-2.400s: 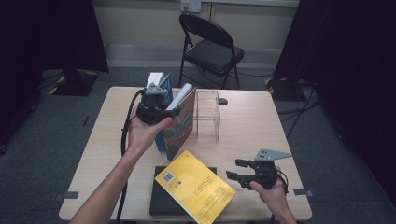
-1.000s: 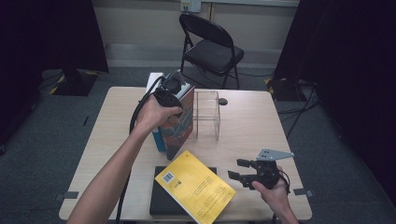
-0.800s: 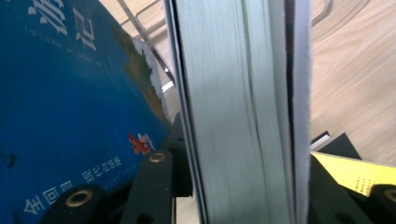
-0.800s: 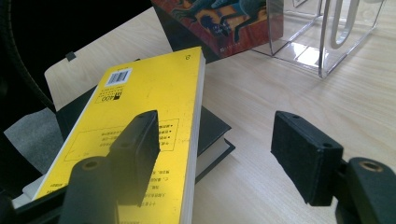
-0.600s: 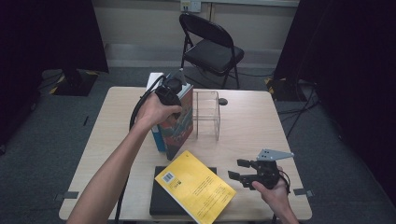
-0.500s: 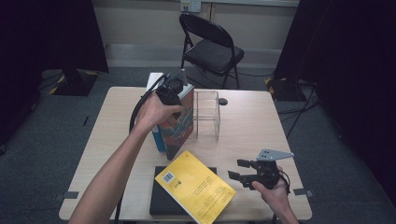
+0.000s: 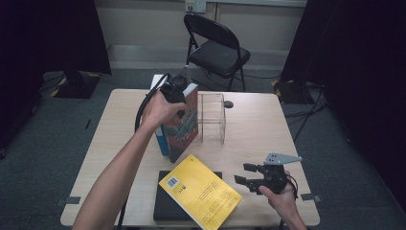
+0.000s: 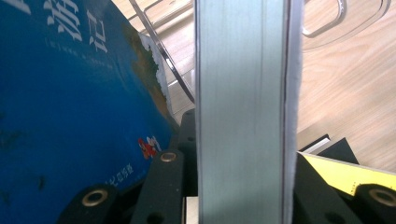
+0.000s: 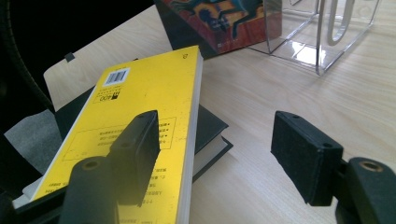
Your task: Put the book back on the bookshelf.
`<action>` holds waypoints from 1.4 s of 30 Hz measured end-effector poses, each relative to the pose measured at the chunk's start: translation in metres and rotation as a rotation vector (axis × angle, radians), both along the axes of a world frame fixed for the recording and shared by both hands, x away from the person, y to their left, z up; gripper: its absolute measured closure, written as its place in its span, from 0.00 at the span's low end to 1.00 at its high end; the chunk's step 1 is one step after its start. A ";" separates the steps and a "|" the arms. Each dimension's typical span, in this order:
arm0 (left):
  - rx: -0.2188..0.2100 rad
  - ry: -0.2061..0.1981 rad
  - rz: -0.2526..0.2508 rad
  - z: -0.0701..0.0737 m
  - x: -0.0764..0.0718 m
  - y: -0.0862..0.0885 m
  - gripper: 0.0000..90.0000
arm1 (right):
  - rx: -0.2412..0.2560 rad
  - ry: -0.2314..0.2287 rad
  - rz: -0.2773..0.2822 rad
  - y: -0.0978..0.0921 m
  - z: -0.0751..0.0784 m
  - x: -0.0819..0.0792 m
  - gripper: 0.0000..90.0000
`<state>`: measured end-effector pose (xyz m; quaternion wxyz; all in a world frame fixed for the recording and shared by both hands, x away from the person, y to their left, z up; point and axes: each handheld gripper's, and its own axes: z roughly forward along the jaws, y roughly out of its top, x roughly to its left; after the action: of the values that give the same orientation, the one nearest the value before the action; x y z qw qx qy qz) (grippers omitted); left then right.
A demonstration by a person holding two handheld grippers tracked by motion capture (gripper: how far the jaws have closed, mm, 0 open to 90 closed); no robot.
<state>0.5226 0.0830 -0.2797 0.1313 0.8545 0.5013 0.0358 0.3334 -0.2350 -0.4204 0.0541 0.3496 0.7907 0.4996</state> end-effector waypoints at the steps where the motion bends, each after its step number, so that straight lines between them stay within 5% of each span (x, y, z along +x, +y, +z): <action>1: 0.003 0.000 0.010 0.000 0.002 -0.001 0.82 | -0.001 -0.001 0.001 0.000 0.000 0.000 0.36; 7: -0.014 -0.012 0.047 0.001 0.009 -0.005 0.82 | 0.000 0.003 0.003 0.001 0.000 0.000 0.36; 14: -0.045 -0.018 0.179 -0.001 0.018 -0.006 0.82 | 0.003 0.004 0.012 0.001 0.000 -0.002 0.36; 23: -0.055 -0.014 0.262 0.008 0.028 -0.008 0.82 | 0.011 0.008 0.011 0.000 0.000 -0.002 0.36; 42: -0.092 -0.006 0.472 -0.003 0.036 -0.005 0.82 | 0.011 0.008 0.019 0.002 0.000 -0.003 0.36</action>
<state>0.5588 0.0783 -0.2826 0.1597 0.7067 0.6878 0.0449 0.3301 -0.2330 -0.4207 0.0442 0.3442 0.7916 0.5030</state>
